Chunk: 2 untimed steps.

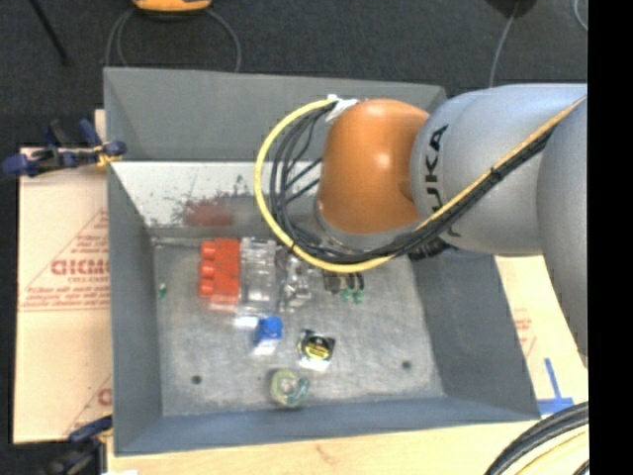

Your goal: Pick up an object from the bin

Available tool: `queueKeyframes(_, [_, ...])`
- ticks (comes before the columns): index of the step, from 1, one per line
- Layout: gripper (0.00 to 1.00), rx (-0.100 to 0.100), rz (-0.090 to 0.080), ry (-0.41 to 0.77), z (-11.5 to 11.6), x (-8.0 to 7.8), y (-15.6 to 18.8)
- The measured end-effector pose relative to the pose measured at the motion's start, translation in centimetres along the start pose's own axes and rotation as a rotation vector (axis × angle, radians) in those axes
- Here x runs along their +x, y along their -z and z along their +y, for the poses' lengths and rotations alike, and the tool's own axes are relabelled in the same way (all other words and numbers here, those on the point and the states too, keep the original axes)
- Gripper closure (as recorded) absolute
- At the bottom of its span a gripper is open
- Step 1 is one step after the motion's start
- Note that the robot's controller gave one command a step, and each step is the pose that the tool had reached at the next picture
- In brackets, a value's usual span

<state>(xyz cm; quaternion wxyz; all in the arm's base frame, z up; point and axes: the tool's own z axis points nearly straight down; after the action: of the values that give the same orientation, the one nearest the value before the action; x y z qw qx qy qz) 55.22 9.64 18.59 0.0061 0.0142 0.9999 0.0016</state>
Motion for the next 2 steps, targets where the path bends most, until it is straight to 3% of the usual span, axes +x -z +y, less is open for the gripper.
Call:
queueKeyframes(1, [1.0, 0.001, 0.0, 0.154, 2.3, 5.0, 18.0])
queueKeyframes(2, [1.0, 0.004, 0.018, 0.222, 2.3, 7.2, -0.2])
